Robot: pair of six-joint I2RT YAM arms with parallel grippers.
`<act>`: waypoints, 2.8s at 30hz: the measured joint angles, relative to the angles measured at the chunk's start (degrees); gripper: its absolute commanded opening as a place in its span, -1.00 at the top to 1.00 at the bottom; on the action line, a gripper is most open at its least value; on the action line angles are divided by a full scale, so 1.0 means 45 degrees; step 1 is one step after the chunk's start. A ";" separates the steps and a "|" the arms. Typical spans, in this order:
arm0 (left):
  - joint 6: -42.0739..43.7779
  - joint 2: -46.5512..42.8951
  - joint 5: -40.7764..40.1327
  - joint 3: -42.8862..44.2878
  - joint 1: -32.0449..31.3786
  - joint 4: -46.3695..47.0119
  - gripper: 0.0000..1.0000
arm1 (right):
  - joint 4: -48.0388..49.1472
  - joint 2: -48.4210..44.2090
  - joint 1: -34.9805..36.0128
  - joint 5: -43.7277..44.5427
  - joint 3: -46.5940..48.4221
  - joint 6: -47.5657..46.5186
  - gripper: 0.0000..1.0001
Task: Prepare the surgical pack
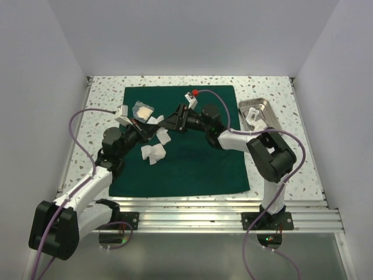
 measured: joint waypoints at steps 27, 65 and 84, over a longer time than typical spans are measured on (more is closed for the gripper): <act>0.1598 0.0350 -0.3667 0.0350 -0.0087 -0.4133 -0.88 | -0.4517 -0.4857 -0.5119 0.3623 -0.2123 -0.2453 1.00; 0.3619 0.4342 -0.6144 0.1117 -0.2390 -0.6557 -0.57 | -1.3566 -0.5090 -0.9107 0.9942 -0.0879 -0.7213 -0.55; 0.3643 0.4920 -0.7305 0.2327 -0.3245 -0.7402 1.00 | -1.3503 -0.6062 -0.8539 0.8194 -0.1069 -0.7514 -0.54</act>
